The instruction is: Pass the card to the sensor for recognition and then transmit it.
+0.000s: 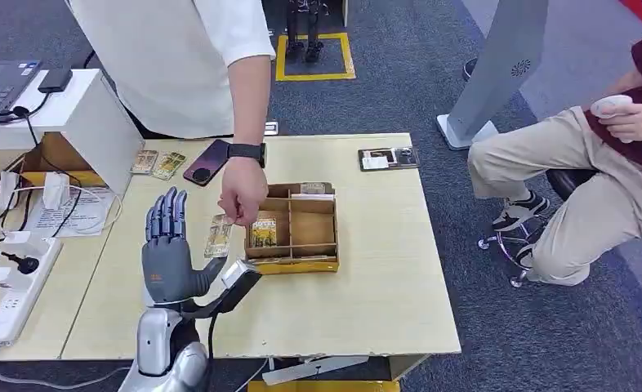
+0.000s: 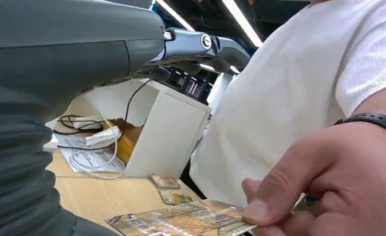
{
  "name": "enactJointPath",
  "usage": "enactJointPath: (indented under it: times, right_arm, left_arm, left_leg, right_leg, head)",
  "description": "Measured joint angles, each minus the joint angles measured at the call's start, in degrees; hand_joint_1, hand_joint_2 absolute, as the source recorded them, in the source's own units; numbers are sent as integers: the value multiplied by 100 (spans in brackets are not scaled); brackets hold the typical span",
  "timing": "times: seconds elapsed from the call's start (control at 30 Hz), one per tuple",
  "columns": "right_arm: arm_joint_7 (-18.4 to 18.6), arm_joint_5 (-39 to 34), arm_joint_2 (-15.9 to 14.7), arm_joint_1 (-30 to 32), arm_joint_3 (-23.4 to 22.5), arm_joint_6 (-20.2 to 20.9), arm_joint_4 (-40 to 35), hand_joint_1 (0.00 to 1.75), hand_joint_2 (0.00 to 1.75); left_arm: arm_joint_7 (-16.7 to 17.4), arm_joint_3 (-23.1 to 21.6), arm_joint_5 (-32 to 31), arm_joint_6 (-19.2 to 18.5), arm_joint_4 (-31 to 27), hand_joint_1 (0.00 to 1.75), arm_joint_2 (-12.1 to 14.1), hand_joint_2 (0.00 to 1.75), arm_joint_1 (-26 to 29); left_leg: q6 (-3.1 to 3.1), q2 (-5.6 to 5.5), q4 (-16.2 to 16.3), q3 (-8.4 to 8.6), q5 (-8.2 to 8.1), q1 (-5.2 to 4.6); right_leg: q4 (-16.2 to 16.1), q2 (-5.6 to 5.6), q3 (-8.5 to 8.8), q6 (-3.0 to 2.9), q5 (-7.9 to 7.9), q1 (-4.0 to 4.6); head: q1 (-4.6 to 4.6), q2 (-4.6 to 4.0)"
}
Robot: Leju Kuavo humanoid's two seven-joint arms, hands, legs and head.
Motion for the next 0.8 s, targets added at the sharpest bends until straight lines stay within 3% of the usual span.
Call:
enactJointPath:
  times: [0.07, 0.1, 0.13, 0.8]
  right_arm:
    - [6, 9, 0, 0, 4, 2, 0, 0, 0]
    - [26, 15, 0, 0, 9, 4, 0, 0, 0]
    - [39, 15, 0, 0, 13, 4, 0, 0, 0]
    - [79, 33, 0, 1, 35, 4, 0, 0, 0]
  left_arm:
    - [-2, 22, 28, 0, 24, 0, -11, 175, -16]
    - [-13, 28, 81, 0, 41, 166, -11, 175, -27]
    - [-28, 35, 112, 2, 52, 175, -13, 175, -33]
    - [-435, 173, 245, 4, 136, 175, -192, 175, -39]
  left_leg:
    - [0, 0, 0, 0, 0, 0]
    - [0, 0, 0, 0, 0, 0]
    - [0, 0, 0, 0, 0, 0]
    - [0, 0, 0, -1, 0, 0]
  right_leg:
    - [0, 0, 0, 0, 0, 0]
    - [0, 0, 0, 0, 0, 0]
    - [0, 0, -1, 0, 0, 0]
    - [0, -1, 0, 0, 0, 0]
  head:
    - [0, 0]
    - [0, 0]
    - [0, 0]
    - [2, 0]
